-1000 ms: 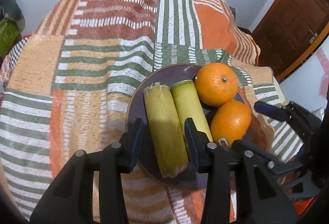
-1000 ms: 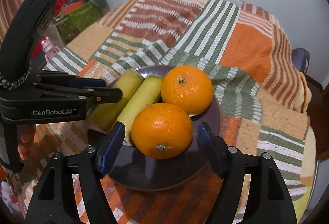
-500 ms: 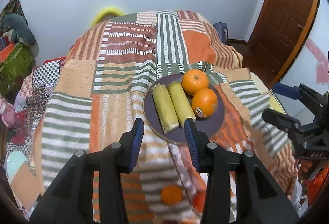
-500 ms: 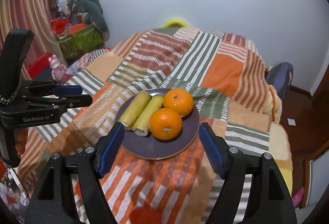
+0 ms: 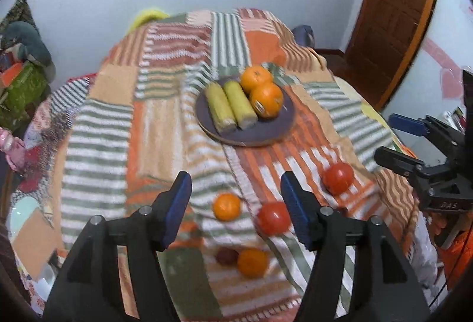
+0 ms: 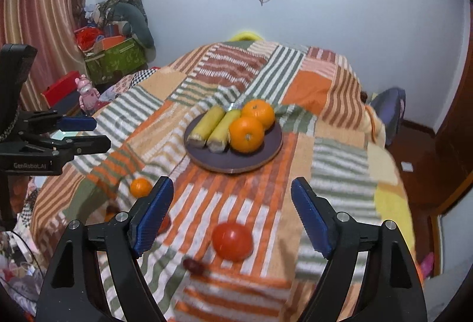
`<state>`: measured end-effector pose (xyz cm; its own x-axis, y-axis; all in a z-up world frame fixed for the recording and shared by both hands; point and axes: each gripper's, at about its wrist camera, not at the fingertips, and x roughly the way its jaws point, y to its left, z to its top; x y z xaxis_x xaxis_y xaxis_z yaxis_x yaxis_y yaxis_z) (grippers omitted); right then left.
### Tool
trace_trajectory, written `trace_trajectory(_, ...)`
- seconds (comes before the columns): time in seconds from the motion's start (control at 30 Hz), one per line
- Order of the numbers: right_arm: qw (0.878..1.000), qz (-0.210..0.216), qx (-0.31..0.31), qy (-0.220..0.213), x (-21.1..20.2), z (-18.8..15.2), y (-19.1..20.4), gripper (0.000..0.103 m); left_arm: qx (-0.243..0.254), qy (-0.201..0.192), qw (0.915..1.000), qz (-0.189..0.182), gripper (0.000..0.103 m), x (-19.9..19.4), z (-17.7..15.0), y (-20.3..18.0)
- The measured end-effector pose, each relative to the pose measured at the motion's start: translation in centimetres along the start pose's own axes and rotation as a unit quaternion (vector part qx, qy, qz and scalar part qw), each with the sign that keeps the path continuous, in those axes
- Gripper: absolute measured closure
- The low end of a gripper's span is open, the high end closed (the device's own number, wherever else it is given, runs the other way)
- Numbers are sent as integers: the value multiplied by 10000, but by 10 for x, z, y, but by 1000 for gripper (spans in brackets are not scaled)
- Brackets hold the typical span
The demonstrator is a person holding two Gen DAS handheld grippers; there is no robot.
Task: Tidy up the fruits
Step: 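Move both tools back toward the tomatoes on the bed, then grasp a red tomato with the left tool while the right tool grasps another tomato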
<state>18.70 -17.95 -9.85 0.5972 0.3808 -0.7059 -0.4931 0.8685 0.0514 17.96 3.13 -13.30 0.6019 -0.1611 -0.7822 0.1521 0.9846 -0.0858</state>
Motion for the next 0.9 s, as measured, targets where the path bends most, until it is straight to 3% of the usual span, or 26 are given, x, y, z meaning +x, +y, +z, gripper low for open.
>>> trace_trajectory(0.37, 9985, -89, 220, 492, 23, -44, -2, 24, 139, 672, 9972, -280, 37, 51, -37, -34)
trace_trajectory(0.6, 9971, -15, 252, 713, 41, -53, -9, 24, 271, 845, 9956, -296, 37, 76, -43, -44)
trace_trajectory(0.9, 9953, 51, 278, 925, 58, -58, -12, 33, 91, 955, 9952, -197, 41, 94, -44, -36)
